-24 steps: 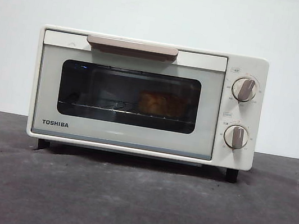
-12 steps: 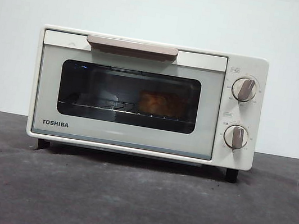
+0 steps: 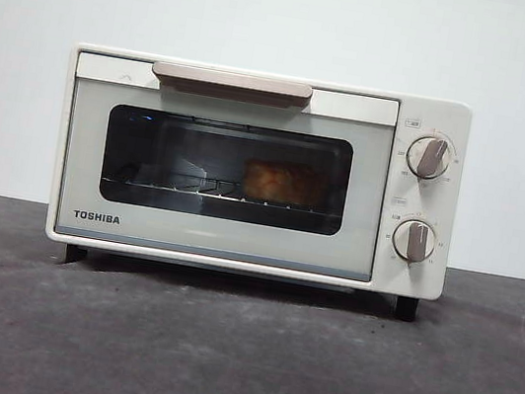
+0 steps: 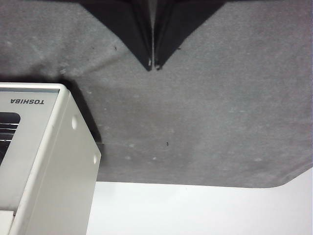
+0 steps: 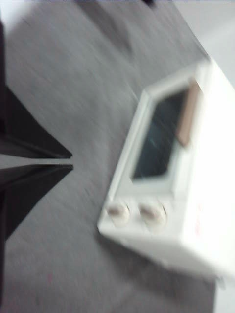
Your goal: The left arm flap open the oven, the right arm pick bread and place it into oven, the left arm flap close the oven
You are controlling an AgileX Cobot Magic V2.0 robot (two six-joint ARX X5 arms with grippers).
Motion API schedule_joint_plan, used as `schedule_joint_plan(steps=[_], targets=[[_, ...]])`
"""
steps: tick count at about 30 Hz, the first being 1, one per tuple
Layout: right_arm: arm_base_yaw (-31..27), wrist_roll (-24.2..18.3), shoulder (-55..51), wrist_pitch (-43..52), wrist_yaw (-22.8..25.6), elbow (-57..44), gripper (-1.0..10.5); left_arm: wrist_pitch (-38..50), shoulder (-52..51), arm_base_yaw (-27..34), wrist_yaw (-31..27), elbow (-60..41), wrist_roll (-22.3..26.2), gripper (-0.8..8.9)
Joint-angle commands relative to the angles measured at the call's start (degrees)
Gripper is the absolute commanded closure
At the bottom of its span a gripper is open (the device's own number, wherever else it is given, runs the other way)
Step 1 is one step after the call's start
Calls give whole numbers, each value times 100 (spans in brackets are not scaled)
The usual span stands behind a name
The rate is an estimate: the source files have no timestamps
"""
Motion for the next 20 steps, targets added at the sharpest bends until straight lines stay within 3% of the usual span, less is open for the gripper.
schedule_joint_plan(steps=[1,4,10,20], targets=[[-669,-422,-229,614,-7,-496,930,-37,-7,-7,-15,-116,90,804],[-1357,-964,-632,1808,0,-1414,930,-37,-7,-7,-15,-116,90,804],[-2286,-1440,-1438,3814,7,-3283,930,-37,-7,-7,-15,-116,90,803],[-2927,-1471,-2164,4232,4,-4734,930,-35,-7,-7,-15,-116,90,804]])
